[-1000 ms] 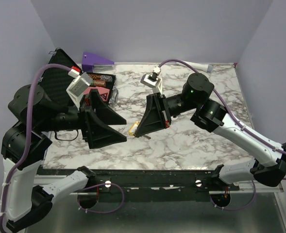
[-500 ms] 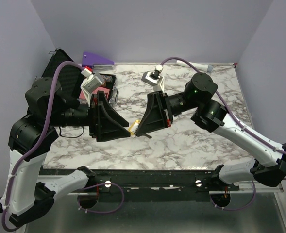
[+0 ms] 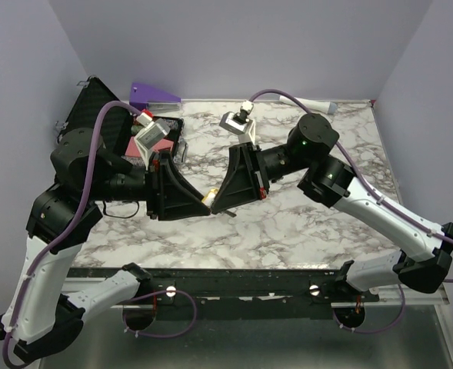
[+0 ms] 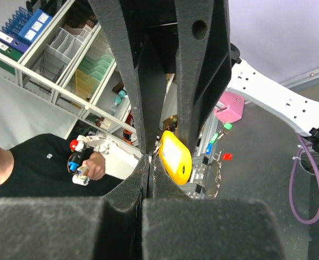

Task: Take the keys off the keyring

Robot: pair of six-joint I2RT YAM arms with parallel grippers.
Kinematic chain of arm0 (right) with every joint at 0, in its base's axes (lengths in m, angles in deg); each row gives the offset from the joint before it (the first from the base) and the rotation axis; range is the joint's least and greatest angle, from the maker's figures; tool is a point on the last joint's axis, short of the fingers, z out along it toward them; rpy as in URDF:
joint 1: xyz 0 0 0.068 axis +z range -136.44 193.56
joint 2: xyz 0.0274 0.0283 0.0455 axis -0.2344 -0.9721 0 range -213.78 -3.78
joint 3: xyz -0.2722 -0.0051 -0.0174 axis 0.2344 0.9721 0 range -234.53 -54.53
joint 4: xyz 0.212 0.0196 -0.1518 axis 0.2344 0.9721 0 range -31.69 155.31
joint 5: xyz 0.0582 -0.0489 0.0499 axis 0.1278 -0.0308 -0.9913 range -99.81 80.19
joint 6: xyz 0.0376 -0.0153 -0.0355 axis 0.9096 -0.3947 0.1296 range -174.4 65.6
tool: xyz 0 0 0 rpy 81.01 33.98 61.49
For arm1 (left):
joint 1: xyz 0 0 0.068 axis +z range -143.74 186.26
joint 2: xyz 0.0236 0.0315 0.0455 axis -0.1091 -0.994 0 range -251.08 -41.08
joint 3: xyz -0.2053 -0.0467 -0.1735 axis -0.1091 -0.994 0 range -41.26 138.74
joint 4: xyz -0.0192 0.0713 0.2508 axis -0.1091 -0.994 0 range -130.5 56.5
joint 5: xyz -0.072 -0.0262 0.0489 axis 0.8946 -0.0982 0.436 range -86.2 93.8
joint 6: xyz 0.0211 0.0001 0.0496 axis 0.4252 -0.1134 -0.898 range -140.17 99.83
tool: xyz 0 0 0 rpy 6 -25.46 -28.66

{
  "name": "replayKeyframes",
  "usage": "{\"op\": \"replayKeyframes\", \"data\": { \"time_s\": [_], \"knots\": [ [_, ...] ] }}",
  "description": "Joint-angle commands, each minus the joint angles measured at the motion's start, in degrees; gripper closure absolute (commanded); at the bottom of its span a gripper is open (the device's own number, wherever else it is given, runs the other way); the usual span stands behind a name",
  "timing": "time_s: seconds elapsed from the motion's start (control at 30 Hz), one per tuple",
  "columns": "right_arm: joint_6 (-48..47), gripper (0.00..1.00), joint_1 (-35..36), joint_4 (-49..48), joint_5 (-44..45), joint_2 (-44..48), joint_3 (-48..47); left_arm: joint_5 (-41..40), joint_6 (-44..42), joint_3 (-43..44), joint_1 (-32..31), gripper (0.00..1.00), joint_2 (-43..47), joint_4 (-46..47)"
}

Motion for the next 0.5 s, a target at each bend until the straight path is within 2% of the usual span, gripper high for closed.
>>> {"op": "replayKeyframes", "data": {
  "time_s": [0.0,0.1,0.17,0.33,0.47],
  "knots": [
    [0.51,0.99,0.08,-1.66,-2.03,-0.9,-1.81,2.42,2.76,-1.31,-0.05,0.64,0.65,5.8],
    [0.34,0.99,0.08,-1.66,-2.12,-0.9,-1.72,2.33,2.85,-1.05,-0.05,0.73,0.38,5.89],
    [0.16,0.99,0.08,-1.75,-2.12,-0.99,-1.81,2.25,2.77,-0.79,-0.05,0.85,0.29,5.63],
    [-0.8,0.99,0.0,-1.57,-1.24,-1.08,-1.63,2.07,2.41,-0.26,-0.05,1.0,0.38,4.66],
    [-2.82,0.99,0.08,1.66,1.12,-1.34,-2.59,-0.91,1.98,0.79,-0.05,1.0,0.56,2.21]
  ]
}}
